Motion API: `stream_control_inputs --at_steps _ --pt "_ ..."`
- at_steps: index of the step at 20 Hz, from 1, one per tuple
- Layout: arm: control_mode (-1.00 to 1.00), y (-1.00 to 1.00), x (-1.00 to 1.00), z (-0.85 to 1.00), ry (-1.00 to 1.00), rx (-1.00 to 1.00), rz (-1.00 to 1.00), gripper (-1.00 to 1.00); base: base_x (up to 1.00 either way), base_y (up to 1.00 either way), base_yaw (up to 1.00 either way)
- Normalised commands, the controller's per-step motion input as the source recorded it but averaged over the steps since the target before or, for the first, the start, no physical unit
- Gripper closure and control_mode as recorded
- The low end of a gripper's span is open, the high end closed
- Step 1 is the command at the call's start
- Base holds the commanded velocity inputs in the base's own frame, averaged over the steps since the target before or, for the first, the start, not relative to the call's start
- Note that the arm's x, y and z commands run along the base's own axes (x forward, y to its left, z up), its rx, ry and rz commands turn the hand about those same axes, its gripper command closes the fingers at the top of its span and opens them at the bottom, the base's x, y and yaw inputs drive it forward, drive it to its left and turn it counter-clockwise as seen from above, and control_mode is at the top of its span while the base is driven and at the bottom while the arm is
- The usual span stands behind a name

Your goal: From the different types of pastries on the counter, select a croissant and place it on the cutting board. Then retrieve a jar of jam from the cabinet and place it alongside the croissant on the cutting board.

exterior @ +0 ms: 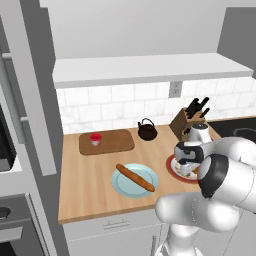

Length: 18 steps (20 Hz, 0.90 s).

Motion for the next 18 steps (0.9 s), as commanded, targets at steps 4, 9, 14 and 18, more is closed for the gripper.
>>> stream_control_inputs --at_steps 4,9,14,18 --pt "-1.0 -0.21 0.04 -0.08 0.0 0.02 0.0 -1.0 0.0 0.0 0.0" --pt "-1.0 -0.1 0.01 -0.06 0.04 0.08 0.0 1.0 0.0 0.0 0.0" --pt "-1.0 0.0 0.0 -0.03 0.15 0.19 0.0 1.0 0.0 0.0 0.0" --pt "-1.0 0.16 -0.24 0.68 -0.07 -0.02 0.0 1.0 0.0 0.0 0.0"
